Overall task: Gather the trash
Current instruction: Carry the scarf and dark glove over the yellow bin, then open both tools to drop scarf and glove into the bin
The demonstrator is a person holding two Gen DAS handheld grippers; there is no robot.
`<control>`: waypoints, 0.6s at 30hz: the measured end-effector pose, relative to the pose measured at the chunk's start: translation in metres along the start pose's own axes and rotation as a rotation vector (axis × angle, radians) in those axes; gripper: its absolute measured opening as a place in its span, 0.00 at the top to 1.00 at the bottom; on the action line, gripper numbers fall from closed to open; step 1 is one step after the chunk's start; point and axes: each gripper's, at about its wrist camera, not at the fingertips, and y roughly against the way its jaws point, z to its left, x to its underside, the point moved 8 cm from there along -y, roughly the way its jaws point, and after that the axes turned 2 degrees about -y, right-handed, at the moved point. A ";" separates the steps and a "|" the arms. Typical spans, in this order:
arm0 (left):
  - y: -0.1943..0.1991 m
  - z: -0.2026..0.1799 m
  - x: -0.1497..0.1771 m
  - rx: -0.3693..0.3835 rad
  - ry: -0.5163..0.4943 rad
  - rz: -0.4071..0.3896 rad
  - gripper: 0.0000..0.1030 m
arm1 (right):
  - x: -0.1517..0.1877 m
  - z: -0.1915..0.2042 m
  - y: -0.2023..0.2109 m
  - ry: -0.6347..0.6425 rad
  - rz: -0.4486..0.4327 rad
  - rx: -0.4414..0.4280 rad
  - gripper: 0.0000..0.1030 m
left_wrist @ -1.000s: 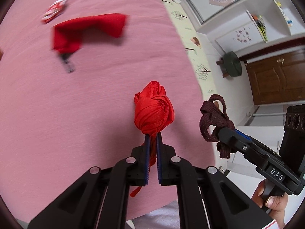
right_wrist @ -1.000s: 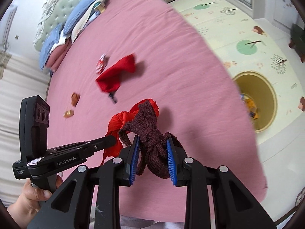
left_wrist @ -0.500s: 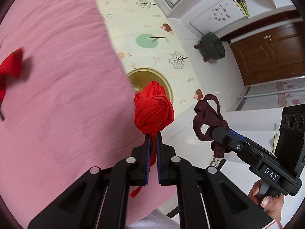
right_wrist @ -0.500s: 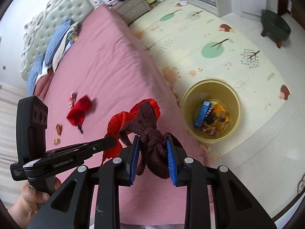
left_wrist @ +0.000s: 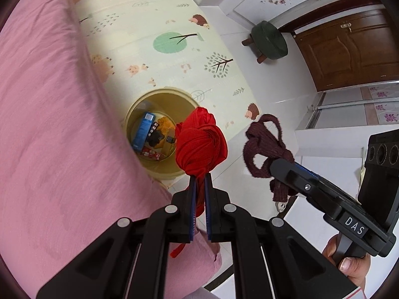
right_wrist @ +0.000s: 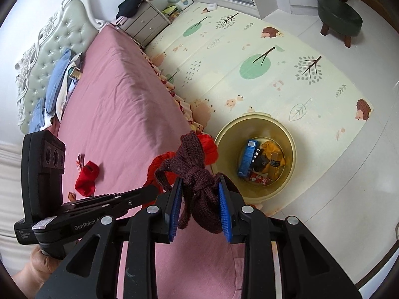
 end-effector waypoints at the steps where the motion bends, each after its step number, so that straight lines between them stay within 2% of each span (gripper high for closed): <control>1: -0.002 -0.001 -0.002 0.003 -0.001 0.003 0.87 | -0.003 -0.002 0.000 -0.008 -0.002 0.002 0.67; 2: -0.005 -0.001 -0.006 -0.002 0.004 0.005 0.64 | -0.009 -0.008 0.000 -0.030 -0.015 0.007 0.55; 3: -0.006 0.003 -0.009 -0.021 0.016 0.000 0.22 | -0.012 -0.011 0.002 -0.044 -0.027 0.006 0.47; 4: -0.005 0.010 -0.013 -0.071 0.041 -0.028 0.10 | -0.016 -0.014 0.002 -0.052 -0.036 0.007 0.47; 5: -0.003 0.015 -0.017 -0.102 0.066 -0.065 0.07 | -0.019 -0.018 0.002 -0.055 -0.037 0.016 0.47; 6: -0.005 0.017 -0.019 -0.092 0.080 -0.068 0.07 | -0.021 -0.022 0.002 -0.055 -0.038 0.029 0.47; 8: -0.013 0.019 -0.017 -0.047 0.103 -0.017 0.08 | -0.023 -0.027 0.001 -0.072 -0.034 0.031 0.47; 9: -0.014 0.020 -0.016 -0.052 0.105 -0.017 0.07 | -0.024 -0.029 0.001 -0.079 -0.031 0.027 0.47; 18: 0.005 0.021 -0.004 -0.090 0.037 -0.030 0.07 | -0.022 -0.024 0.004 -0.103 -0.027 0.019 0.46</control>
